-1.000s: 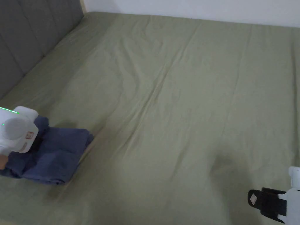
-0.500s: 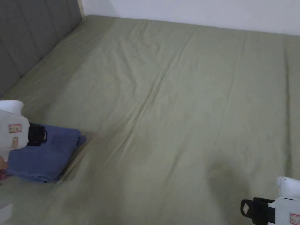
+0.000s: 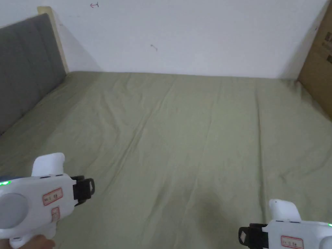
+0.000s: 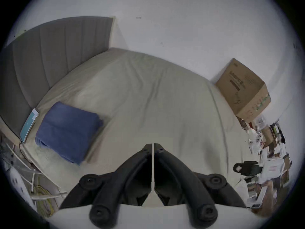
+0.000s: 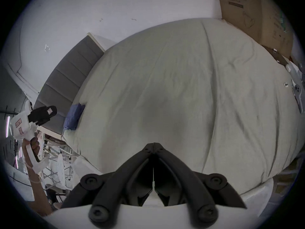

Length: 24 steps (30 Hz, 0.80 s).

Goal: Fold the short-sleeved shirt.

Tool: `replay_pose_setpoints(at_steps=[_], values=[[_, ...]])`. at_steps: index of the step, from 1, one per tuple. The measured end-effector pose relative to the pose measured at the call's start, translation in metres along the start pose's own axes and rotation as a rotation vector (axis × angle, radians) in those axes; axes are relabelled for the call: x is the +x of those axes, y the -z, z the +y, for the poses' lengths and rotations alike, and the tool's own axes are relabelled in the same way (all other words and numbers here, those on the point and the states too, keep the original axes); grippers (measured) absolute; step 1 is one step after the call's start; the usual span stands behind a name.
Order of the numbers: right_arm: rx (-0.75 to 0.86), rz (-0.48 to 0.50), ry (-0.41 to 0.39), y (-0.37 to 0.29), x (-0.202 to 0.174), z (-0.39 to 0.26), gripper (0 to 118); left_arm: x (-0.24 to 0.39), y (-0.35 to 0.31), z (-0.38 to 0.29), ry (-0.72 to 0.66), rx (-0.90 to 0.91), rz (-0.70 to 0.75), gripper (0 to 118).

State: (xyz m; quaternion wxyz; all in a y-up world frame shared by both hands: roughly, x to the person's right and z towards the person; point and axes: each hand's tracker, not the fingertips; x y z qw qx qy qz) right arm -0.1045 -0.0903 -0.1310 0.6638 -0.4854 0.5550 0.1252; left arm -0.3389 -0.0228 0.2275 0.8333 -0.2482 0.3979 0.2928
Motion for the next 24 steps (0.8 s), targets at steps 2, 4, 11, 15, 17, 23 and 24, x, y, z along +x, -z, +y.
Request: replay_pose_setpoints(at_steps=[2,4,11,15,17,23,24], values=[[0.03,-0.008,-0.026,-0.003,0.004,-0.004,0,0.03,-0.009,-0.002,0.077,0.03,-0.022,1],[0.098,-0.03,-0.046,-0.016,0.001,-0.004,0,0.058,-0.019,-0.005,0.127,0.077,0.005,1],[0.387,-0.196,-0.216,-0.075,-0.033,0.004,0,0.132,-0.05,-0.011,0.261,0.269,0.096,1],[0.542,-0.242,-0.253,-0.107,-0.051,0.013,0,0.167,-0.071,-0.013,0.284,0.42,0.124,1],[0.609,-0.228,-0.219,-0.12,-0.056,0.012,0,0.18,-0.084,-0.019,0.26,0.45,0.126,1],[0.736,-0.279,-0.225,-0.139,-0.067,-0.007,0,0.199,-0.097,-0.035,0.303,0.571,0.145,1],[0.751,-0.305,-0.243,-0.139,-0.069,-0.009,0,0.203,-0.099,-0.039,0.303,0.572,0.141,1]])
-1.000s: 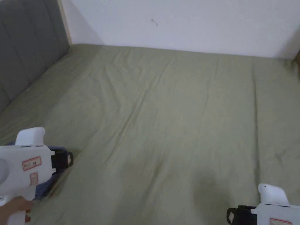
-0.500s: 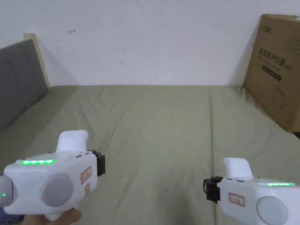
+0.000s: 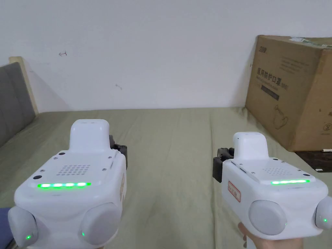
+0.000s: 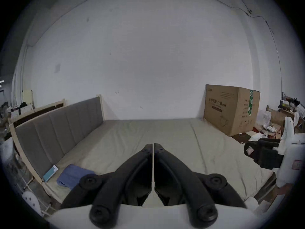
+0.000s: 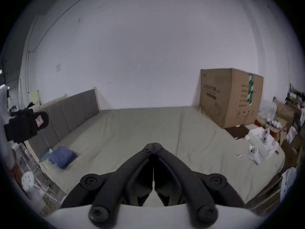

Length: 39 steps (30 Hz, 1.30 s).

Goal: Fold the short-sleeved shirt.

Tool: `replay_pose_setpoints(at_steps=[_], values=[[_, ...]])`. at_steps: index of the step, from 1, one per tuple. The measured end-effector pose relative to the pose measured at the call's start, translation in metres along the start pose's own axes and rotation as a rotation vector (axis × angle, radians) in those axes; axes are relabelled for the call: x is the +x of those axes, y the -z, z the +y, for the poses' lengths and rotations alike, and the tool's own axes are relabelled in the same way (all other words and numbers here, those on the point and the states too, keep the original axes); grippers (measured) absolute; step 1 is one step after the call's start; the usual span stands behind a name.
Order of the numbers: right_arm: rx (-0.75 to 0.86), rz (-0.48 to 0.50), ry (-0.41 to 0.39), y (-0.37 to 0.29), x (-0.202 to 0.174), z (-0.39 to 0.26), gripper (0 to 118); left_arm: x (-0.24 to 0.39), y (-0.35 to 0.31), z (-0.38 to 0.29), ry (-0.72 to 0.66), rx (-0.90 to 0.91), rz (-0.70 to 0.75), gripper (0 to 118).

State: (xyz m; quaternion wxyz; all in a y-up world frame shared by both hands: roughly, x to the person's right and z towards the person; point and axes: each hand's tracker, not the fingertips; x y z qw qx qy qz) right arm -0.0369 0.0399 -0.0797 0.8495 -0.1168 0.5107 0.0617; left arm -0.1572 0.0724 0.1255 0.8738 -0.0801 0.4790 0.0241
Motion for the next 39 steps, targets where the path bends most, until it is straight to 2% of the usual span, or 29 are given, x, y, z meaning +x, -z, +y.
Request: replay_pose_setpoints(at_steps=[2,7,17,19,21,22,23,24,25,26,27,29,31,33,37,39], values=[[0.009,-0.02,-0.007,0.0,-0.001,0.001,0,0.003,-0.002,-0.002,-0.004,0.009,-0.007,1],[0.028,-0.01,0.044,-0.003,0.004,0.001,0,0.01,-0.002,-0.006,0.034,0.014,-0.004,2],[0.03,-0.009,0.012,0.002,0.0,0.007,0,0.012,0.001,-0.004,0.044,0.004,0.009,2],[0.024,0.002,0.002,0.003,-0.001,0.007,0,0.012,0.0,-0.003,0.041,0.011,0.0,5],[0.019,0.006,-0.008,0.003,-0.003,0.005,0,0.01,-0.001,-0.002,0.027,0.006,-0.016,17],[0.018,0.003,-0.012,0.003,-0.004,0.004,4,0.009,0.0,-0.002,0.011,-0.002,-0.023,36],[0.021,0.002,-0.014,0.003,-0.005,0.003,14,0.009,0.0,-0.002,0.004,-0.013,-0.03,56],[0.027,0.001,-0.01,0.003,-0.005,0.002,33,0.009,0.0,-0.002,-0.003,-0.019,-0.033,79],[0.028,-0.001,-0.003,0.003,-0.004,0.002,63,0.008,-0.001,-0.004,-0.01,-0.012,-0.035,103],[0.031,0.0,0.01,0.002,-0.004,0.001,84,0.008,-0.002,-0.005,-0.011,-0.003,-0.03,111],[0.046,0.005,0.019,0.001,-0.004,0.001,94,0.01,-0.003,-0.005,-0.003,0.001,-0.026,113],[0.051,0.006,0.011,0.001,-0.005,0.002,101,0.01,0.0,-0.006,0.004,-0.014,-0.036,113],[0.052,0.003,-0.01,0.002,-0.006,0.003,110,0.005,0.003,-0.008,-0.05,-0.055,-0.122,113],[0.058,-0.001,-0.014,0.001,-0.007,0.003,111,0.003,0.003,-0.008,-0.097,-0.065,-0.157,113],[0.071,0.001,0.02,0.001,-0.005,0.002,111,0.009,-0.002,-0.006,-0.046,-0.039,-0.052,112],[0.059,0.011,0.034,0.002,-0.003,0.002,111,0.01,0.0,-0.008,-0.04,-0.033,-0.05,112]])
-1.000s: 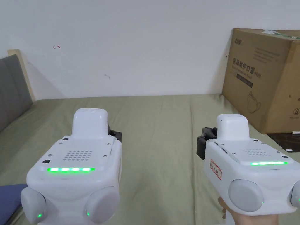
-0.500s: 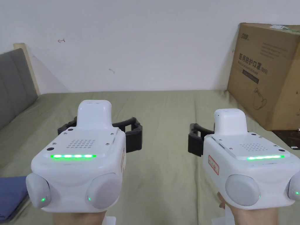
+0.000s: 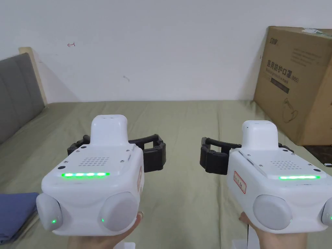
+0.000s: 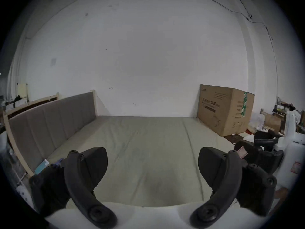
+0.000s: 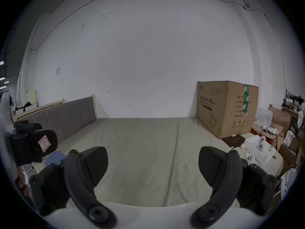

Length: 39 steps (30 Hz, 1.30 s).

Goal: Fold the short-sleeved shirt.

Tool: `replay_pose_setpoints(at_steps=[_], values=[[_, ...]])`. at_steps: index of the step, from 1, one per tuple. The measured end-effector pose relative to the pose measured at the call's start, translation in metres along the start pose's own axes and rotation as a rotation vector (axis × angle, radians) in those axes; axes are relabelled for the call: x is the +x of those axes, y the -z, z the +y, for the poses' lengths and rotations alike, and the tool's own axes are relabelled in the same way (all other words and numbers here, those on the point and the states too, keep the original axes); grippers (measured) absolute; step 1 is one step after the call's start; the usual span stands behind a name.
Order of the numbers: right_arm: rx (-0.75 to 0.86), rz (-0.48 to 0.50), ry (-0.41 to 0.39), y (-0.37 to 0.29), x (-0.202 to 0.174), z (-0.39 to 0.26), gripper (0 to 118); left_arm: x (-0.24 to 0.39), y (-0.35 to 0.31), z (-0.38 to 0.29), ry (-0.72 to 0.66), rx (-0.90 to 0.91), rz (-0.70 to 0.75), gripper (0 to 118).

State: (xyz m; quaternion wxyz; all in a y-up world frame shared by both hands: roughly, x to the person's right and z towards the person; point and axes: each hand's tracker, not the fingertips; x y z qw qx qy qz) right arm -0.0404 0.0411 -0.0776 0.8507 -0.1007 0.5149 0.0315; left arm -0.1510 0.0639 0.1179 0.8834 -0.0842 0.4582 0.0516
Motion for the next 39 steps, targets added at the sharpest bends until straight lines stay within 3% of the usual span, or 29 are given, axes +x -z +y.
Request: replay_pose_setpoints(at_steps=[9,13,18,24,29,39], values=[[-0.021,-0.007,-0.006,0.001,0.003,-0.005,111,0.002,0.011,0.001,-0.043,-0.115,0.004,112],[-0.006,-0.037,-0.055,-0.001,0.001,-0.003,111,0.005,0.01,0.001,-0.016,-0.103,0.027,112],[-0.009,-0.02,-0.026,0.0,0.003,-0.003,111,0.009,0.004,0.002,0.004,-0.083,0.025,112],[0.001,-0.022,-0.078,0.002,-0.003,-0.004,111,0.008,-0.002,0.003,0.022,-0.07,0.018,112],[-0.007,-0.017,-0.038,0.003,-0.001,-0.004,111,0.006,-0.003,0.006,0.01,-0.08,0.041,112],[-0.015,-0.01,-0.05,0.004,-0.003,-0.008,111,0.009,0.001,0.005,0.014,-0.101,0.057,112]])
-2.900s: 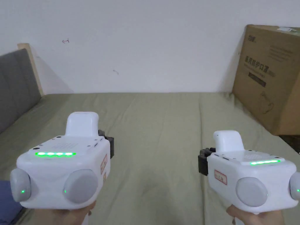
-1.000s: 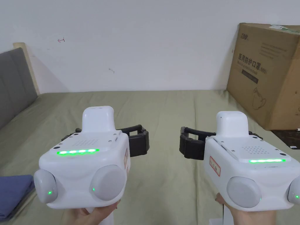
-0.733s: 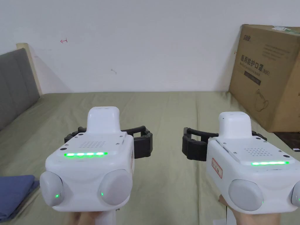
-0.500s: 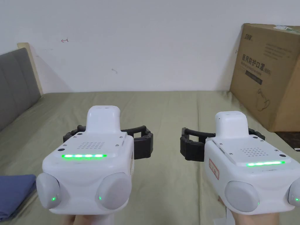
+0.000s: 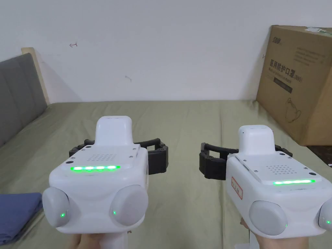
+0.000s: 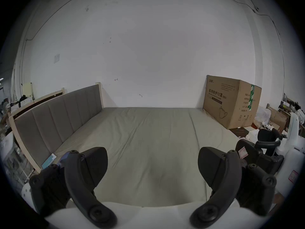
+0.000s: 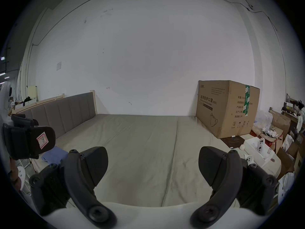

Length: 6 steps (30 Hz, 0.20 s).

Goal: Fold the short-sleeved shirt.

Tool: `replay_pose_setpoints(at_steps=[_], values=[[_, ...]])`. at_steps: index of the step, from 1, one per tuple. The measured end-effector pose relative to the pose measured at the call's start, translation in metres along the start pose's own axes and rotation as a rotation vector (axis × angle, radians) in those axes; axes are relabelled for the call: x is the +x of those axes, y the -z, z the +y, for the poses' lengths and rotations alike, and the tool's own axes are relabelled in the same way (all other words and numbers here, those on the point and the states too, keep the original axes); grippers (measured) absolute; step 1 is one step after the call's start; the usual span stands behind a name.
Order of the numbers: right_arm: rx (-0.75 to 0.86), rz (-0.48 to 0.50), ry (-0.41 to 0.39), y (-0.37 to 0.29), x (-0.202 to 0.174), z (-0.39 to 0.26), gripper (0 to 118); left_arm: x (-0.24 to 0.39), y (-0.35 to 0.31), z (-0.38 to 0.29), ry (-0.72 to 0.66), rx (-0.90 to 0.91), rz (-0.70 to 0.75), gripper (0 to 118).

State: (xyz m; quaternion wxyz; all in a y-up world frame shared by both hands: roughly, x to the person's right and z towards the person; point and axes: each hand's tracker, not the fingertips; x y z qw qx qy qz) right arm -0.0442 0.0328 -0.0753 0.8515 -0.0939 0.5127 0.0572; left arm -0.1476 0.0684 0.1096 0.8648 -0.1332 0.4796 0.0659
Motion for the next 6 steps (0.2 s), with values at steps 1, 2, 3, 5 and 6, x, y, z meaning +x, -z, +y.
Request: replay_pose_setpoints(at_steps=[1,2,3,5,6], values=[[0.0,-0.001,0.002,0.0002,0.0001,0.0002,111,-0.0002,-0.0009,-0.0006,0.006,0.008,-0.003,112],[0.0,-0.001,0.006,0.0001,0.0003,0.0005,111,-0.0008,-0.0019,-0.0013,0.011,0.024,-0.014,112],[0.001,-0.002,0.011,-0.0002,0.0006,0.0011,111,-0.0006,-0.0029,-0.0015,0.011,0.029,-0.013,112],[0.005,0.001,0.025,-0.0008,0.0015,0.0024,111,-0.0006,-0.0026,-0.0018,0.021,0.032,-0.017,112],[0.005,0.002,0.027,-0.0007,0.0017,0.0028,111,-0.0012,-0.0026,-0.0029,0.033,0.038,-0.024,112]])
